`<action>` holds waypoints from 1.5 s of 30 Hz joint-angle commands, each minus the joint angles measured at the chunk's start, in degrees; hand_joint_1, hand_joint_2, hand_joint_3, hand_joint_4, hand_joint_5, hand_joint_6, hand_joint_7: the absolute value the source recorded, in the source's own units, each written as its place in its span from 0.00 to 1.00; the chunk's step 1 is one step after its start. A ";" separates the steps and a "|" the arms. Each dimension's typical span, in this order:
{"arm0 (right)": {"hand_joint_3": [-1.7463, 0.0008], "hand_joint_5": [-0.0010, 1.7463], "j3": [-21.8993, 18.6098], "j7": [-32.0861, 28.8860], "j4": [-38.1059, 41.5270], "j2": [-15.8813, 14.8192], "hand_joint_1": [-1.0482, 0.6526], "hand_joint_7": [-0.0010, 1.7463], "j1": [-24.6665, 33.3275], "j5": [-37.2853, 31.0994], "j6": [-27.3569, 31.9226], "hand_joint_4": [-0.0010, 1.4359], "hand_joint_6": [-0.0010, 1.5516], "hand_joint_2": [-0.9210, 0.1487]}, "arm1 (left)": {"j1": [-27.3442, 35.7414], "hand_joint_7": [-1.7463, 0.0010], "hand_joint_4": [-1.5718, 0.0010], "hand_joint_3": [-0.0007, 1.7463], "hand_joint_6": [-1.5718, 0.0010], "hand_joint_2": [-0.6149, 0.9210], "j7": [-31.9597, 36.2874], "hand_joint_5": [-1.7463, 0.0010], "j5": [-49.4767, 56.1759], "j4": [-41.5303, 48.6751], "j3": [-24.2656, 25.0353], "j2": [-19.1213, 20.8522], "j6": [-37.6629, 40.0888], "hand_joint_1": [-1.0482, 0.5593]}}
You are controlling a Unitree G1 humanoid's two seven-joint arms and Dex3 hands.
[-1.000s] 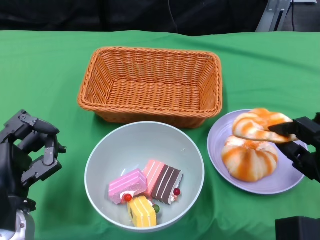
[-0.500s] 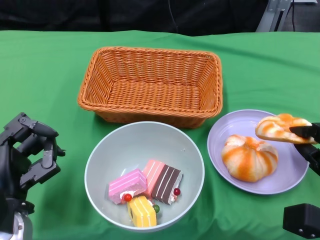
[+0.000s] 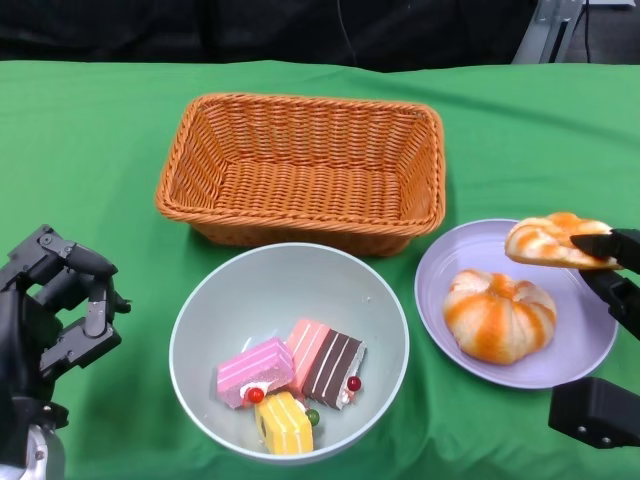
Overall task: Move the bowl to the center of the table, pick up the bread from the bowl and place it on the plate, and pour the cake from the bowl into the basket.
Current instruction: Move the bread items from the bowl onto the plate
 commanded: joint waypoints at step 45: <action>0.91 0.09 11.20 4.91 13.12 7.12 0.24 0.00 -8.87 3.94 14.33 0.42 0.43 0.00 | 1.68 0.19 0.49 0.65 0.50 0.76 0.17 0.08 -0.35 -2.50 -1.00 -0.52 -0.17 0.64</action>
